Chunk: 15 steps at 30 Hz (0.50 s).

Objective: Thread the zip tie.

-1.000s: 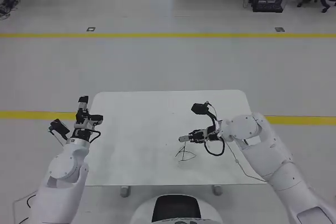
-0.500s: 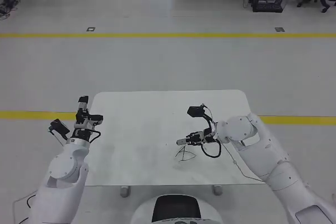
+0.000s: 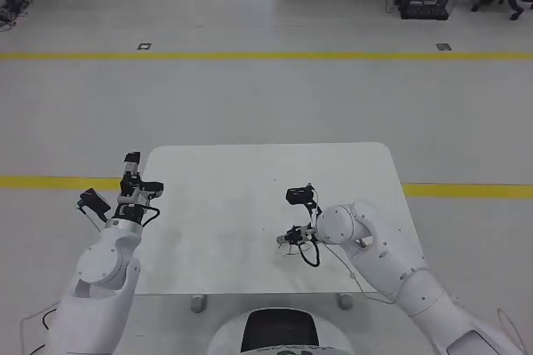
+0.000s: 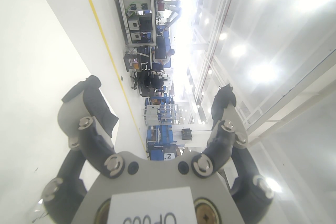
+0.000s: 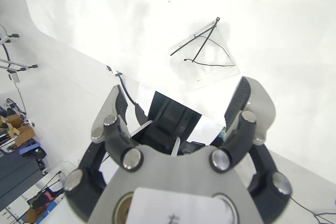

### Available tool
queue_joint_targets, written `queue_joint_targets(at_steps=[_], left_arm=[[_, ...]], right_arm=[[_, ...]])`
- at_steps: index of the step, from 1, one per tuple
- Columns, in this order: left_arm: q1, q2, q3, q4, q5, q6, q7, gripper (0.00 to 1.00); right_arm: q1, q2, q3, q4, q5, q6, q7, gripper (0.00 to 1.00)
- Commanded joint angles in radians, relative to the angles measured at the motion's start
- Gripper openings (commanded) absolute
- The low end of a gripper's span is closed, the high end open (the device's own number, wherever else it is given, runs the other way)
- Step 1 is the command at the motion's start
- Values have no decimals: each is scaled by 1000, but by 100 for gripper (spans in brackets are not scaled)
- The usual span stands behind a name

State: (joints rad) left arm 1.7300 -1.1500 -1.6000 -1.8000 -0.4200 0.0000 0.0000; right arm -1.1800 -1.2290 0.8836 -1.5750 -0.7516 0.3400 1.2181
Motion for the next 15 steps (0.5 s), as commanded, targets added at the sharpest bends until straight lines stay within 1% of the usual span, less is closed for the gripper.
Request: queue_joint_targets(at_steps=[1,6,9,10,12,15], left_arm=[[0,0,0,0,0,0,0,100],[0,0,0,0,0,0,0,100],[0,0,0,0,0,0,0,100],[0,0,0,0,0,0,0,100],[0,0,0,0,0,0,0,100],[0,0,0,0,0,0,0,100]], right_arm=[[1,1,-1,0,1,0,0,100],[1,1,-1,0,1,0,0,100],[-16,-1,-18,3,-67,0,-53,100],[-21,-5,-19,7,-99,0,-60,100],[-35,-15,-12,4,-104,0,-69,100],[-62,-36,-2,7,-154,0,-85,100]])
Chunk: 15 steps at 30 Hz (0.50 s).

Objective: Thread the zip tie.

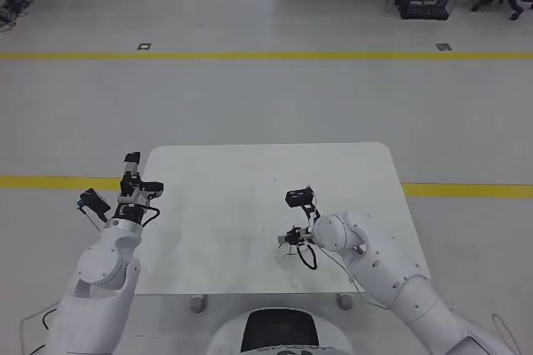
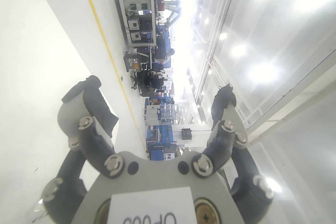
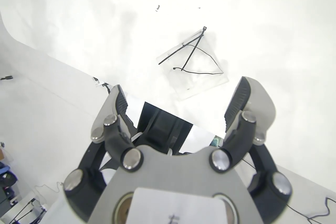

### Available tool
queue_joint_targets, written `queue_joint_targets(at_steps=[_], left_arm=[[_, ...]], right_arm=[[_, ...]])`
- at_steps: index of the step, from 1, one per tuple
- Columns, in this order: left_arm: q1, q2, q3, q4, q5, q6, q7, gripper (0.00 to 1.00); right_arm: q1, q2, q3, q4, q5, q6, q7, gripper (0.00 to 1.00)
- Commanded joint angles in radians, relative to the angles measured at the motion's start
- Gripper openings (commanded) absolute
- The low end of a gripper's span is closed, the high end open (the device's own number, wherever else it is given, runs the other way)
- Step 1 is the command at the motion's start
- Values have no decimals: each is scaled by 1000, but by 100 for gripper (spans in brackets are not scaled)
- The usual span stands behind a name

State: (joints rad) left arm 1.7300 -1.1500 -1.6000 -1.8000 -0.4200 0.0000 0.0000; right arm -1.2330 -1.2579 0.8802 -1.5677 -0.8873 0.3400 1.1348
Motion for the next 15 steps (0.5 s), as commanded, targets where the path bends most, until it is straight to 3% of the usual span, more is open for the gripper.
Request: queue_joint_targets(at_steps=[1,8,15], left_arm=[[0,0,0,0,0,0,0,100],[0,0,0,0,0,0,0,100],[0,0,0,0,0,0,0,100]], right_arm=[[-16,-15,4,-1,-31,0,-4,100],[-73,-89,35,17,-142,0,-31,100],[-76,-93,36,15,-144,0,-36,100]])
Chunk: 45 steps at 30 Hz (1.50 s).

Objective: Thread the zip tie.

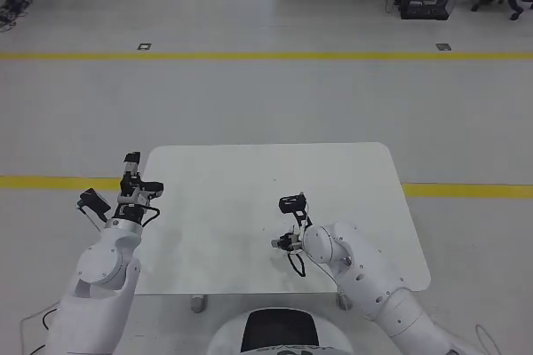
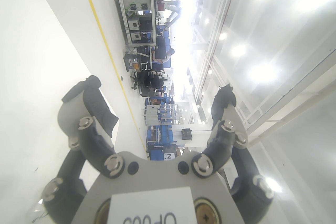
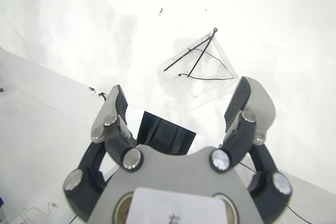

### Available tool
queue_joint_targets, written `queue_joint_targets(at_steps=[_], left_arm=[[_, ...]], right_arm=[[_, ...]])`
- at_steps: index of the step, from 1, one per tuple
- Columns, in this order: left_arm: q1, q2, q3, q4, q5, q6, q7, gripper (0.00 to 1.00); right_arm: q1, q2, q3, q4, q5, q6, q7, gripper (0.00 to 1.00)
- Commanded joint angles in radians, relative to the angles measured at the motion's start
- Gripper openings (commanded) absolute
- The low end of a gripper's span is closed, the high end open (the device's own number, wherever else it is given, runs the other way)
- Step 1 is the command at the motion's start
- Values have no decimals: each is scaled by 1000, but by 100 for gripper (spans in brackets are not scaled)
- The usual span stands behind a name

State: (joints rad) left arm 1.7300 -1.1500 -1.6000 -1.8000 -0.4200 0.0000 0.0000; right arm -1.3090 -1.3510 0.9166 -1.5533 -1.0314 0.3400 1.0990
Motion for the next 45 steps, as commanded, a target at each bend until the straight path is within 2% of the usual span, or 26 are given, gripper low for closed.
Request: queue_joint_targets(at_steps=[1,3,9,24,25,26,27,37,45], left_arm=[[0,0,0,0,0,0,0,100],[0,0,0,0,0,0,0,100],[0,0,0,0,0,0,0,100],[0,0,0,0,0,0,0,100],[0,0,0,0,0,0,0,100],[0,0,0,0,0,0,0,100],[0,0,0,0,0,0,0,100],[0,0,0,0,0,0,0,100],[0,0,0,0,0,0,0,100]], right_arm=[[0,0,0,0,0,0,0,100],[0,0,0,0,0,0,0,100],[26,-17,-34,87,-8,0,-63,100],[11,-18,-23,83,-41,0,-85,100],[9,-19,-20,80,-43,0,-83,92],[7,-19,-16,76,-47,0,-80,52],[5,-20,-13,73,-50,0,-76,47],[-22,-31,7,53,-91,0,-52,35],[-22,-51,5,102,-116,0,-57,32]])
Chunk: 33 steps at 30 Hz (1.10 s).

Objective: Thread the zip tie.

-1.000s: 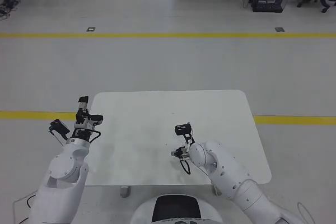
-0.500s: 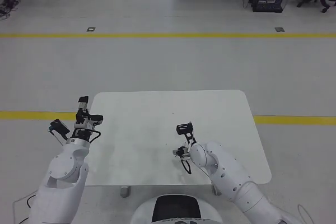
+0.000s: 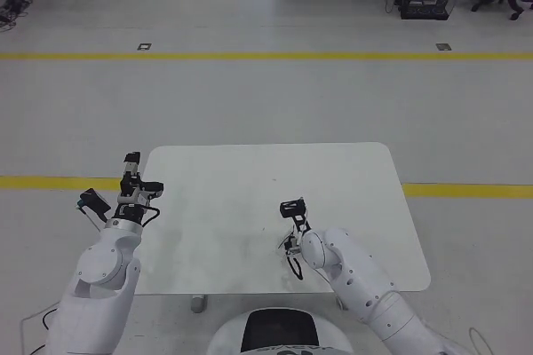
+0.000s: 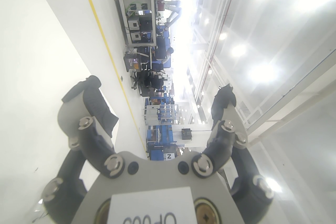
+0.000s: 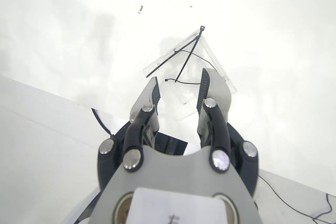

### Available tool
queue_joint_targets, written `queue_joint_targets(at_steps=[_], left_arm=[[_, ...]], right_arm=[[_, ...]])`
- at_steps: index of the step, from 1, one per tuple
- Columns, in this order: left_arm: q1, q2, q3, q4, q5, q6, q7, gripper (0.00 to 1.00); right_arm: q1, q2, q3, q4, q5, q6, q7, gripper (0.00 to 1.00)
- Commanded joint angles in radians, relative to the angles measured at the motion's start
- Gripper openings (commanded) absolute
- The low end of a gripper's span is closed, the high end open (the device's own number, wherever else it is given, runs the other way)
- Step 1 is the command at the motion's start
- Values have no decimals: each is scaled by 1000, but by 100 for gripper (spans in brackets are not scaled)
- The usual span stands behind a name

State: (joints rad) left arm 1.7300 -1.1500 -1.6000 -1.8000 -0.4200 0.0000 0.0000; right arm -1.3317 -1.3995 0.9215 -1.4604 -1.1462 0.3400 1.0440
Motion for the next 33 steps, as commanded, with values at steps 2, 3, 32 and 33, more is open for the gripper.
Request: queue_joint_targets(at_steps=[2,3,32,33], left_arm=[[0,0,0,0,0,0,0,100],[0,0,0,0,0,0,0,100],[0,0,0,0,0,0,0,100],[0,0,0,0,0,0,0,100]], right_arm=[[1,-8,4,25,-7,0,-12,33],[1,-13,6,35,-12,0,-19,32],[-2,-118,67,187,-111,0,-144,9],[-1,-121,68,192,-112,0,-146,8]])
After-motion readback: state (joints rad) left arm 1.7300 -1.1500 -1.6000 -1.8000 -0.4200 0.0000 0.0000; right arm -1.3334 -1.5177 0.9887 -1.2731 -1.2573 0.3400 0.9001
